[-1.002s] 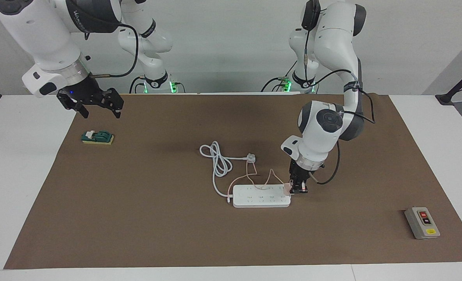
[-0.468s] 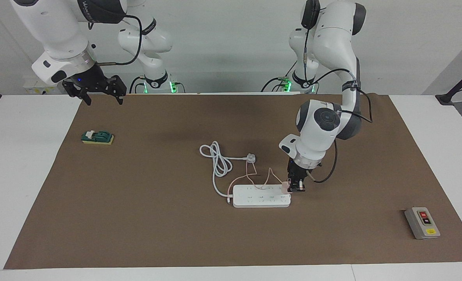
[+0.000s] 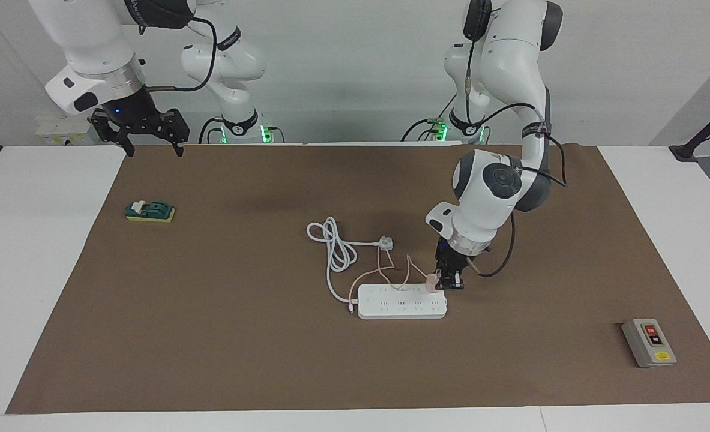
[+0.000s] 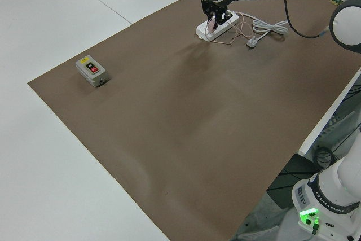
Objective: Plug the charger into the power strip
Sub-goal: 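Push the charger into the socket with the left gripper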
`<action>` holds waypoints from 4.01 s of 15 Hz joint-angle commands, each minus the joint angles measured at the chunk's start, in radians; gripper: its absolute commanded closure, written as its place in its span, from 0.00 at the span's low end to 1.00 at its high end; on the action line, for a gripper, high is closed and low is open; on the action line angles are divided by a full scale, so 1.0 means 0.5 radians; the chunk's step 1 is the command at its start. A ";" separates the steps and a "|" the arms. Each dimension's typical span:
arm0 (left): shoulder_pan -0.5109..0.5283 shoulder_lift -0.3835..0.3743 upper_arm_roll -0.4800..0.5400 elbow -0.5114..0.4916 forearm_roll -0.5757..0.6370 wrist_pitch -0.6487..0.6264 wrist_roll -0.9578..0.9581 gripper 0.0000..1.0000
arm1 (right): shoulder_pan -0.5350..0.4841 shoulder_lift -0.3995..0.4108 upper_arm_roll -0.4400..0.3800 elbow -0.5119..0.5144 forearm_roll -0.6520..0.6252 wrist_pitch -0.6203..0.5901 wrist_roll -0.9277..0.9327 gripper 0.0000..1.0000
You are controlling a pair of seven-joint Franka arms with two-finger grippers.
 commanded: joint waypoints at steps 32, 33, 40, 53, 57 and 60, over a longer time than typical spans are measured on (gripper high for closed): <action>-0.036 0.105 0.030 0.064 -0.114 -0.165 0.066 1.00 | 0.021 0.015 -0.036 0.033 0.015 -0.201 -0.054 0.00; -0.039 0.105 0.030 0.064 -0.108 -0.168 0.063 1.00 | 0.021 0.015 -0.036 0.033 0.015 -0.201 -0.054 0.00; -0.024 0.099 0.023 -0.009 -0.194 -0.070 0.137 0.99 | 0.024 0.012 -0.036 0.030 0.015 -0.195 -0.051 0.00; -0.027 0.194 0.033 0.104 -0.147 -0.324 0.140 0.98 | 0.040 0.006 -0.029 0.021 0.012 -0.189 -0.030 0.00; -0.015 0.292 0.033 0.258 -0.249 -0.414 0.143 0.96 | 0.040 0.006 -0.029 0.021 0.012 -0.189 -0.030 0.00; -0.021 0.289 0.033 0.215 -0.246 -0.380 0.149 0.91 | 0.040 0.006 -0.029 0.021 0.012 -0.189 -0.030 0.00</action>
